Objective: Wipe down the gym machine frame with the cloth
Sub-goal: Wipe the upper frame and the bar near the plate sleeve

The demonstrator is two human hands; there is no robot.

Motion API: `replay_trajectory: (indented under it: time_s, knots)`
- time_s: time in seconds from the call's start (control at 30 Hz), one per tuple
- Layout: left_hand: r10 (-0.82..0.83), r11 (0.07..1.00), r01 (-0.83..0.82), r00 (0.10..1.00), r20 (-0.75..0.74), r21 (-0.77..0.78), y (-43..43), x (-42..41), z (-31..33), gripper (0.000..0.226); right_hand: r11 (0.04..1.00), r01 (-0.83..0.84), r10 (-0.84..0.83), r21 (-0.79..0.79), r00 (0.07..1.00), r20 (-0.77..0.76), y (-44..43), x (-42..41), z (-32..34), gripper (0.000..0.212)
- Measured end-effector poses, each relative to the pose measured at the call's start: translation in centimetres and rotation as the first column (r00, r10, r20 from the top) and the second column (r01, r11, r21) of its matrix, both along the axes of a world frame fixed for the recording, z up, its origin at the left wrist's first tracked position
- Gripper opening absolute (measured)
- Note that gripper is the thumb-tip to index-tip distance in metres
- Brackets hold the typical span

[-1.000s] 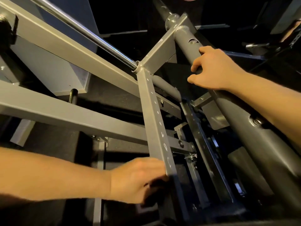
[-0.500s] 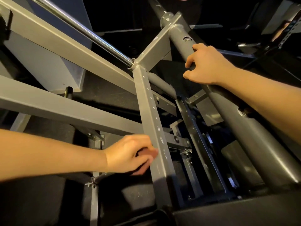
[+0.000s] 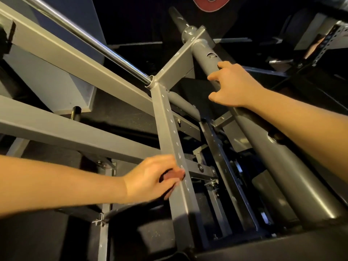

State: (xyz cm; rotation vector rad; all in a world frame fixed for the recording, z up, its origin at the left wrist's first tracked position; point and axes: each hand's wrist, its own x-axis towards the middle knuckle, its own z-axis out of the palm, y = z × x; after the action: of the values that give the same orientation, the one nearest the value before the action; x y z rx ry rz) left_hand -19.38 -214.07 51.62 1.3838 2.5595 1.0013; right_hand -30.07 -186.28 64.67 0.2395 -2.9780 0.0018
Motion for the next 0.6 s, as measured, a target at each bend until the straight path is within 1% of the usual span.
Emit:
replay_trajectory:
  time_s: [0.1, 0.13, 0.17, 0.2, 0.23, 0.33, 0.4, 0.47, 0.53, 0.57, 0.6]
  knots:
    - [-0.275, 0.958, 0.277, 0.961, 0.027, -0.069, -0.2, 4.2, -0.7, 0.012, 1.0, -0.003, 0.003, 0.017, 1.0, 0.012, 0.0, 0.0, 0.1, 0.06]
    - [-0.338, 0.936, 0.337, 0.941, 0.008, -0.104, -0.3, 4.0, -0.8, 0.012, 1.0, 0.001, -0.001, 0.02, 1.0, 0.012, -0.1, 0.0, 0.2, 0.061]
    - [-0.363, 0.925, 0.359, 0.932, -0.006, -0.127, -0.2, 3.1, -0.5, 0.014, 1.0, 0.005, -0.005, 0.023, 1.0, 0.012, -0.1, 0.1, 0.2, 0.06]
    - [-0.358, 0.926, 0.354, 0.934, -0.01, -0.13, -0.2, 2.0, -0.3, 0.016, 1.0, 0.008, -0.008, 0.024, 1.0, 0.014, -0.2, 0.1, 0.2, 0.059]
    - [-0.32, 0.94, 0.317, 0.947, -0.007, -0.126, -0.2, 1.1, 0.0, 0.016, 1.0, 0.007, -0.007, 0.022, 1.0, 0.017, -0.2, 0.2, 0.2, 0.058]
    - [-0.119, 0.989, 0.121, 0.993, 0.02, -0.083, -0.7, -0.2, -0.1, 0.014, 1.0, 0.008, -0.008, -0.002, 0.999, 0.039, -0.5, 0.4, 0.5, 0.054]
    - [-0.053, 0.997, 0.054, 0.998, 0.026, -0.057, -0.8, 0.2, -0.6, 0.015, 0.999, 0.014, -0.011, -0.043, 0.998, 0.064, -0.4, 1.1, 1.1, 0.058]
    - [-0.072, 0.997, 0.073, 0.997, 0.04, -0.037, -0.4, 1.6, -0.7, 0.015, 0.999, 0.014, -0.01, -0.037, 0.993, 0.115, 0.1, 2.3, 1.2, 0.066]
    - [-0.168, 0.985, 0.17, 0.984, 0.057, -0.023, 0.0, 3.2, -0.9, 0.014, 0.997, 0.02, -0.035, 0.069, 0.972, 0.234, 0.6, 4.2, 0.8, 0.088]
    - [-0.205, 0.978, 0.206, 0.977, 0.056, -0.019, 0.0, 3.4, -0.9, 0.014, 0.992, 0.03, -0.062, 0.125, 0.962, 0.266, 0.9, 5.1, 0.3, 0.1]
    - [-0.213, 0.977, 0.214, 0.976, 0.048, -0.012, 0.0, 3.0, -0.8, 0.014, 0.987, 0.032, -0.071, 0.154, 0.964, 0.258, 1.1, 6.0, -0.1, 0.106]
